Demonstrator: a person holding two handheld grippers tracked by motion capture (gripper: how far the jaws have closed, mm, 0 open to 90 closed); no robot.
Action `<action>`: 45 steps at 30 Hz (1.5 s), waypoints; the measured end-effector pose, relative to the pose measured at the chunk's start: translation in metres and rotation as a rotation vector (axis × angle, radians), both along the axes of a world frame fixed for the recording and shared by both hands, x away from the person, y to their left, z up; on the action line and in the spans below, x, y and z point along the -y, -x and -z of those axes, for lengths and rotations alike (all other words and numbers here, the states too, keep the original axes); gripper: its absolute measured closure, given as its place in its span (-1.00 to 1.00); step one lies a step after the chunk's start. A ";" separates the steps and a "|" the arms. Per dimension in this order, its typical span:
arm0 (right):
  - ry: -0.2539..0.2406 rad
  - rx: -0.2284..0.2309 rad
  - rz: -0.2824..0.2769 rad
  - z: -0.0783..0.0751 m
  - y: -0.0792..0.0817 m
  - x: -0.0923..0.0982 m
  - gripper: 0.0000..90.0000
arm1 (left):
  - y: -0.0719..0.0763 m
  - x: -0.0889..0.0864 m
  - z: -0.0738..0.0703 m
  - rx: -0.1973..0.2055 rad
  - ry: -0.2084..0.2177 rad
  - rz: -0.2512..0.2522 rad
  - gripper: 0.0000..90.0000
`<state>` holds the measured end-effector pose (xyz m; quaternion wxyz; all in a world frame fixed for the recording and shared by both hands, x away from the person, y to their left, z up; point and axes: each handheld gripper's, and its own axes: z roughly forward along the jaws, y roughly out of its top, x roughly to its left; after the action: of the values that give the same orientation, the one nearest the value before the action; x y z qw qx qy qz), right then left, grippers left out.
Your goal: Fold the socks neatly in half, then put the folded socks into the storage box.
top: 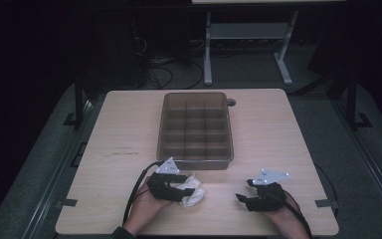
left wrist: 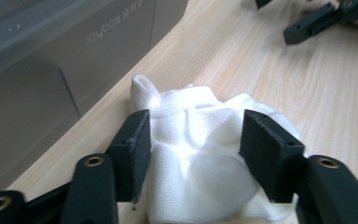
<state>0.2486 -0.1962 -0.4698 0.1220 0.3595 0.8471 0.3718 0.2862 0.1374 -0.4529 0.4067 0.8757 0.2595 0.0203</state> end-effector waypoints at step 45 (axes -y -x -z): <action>0.015 0.030 0.136 0.011 -0.013 0.018 -0.64 | 0.007 0.014 0.008 -0.015 -0.076 0.063 0.52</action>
<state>0.2613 -0.2141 -0.4811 0.1623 0.4096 0.8217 0.3616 0.2792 0.1232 -0.4613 0.3718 0.8983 0.2339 0.0105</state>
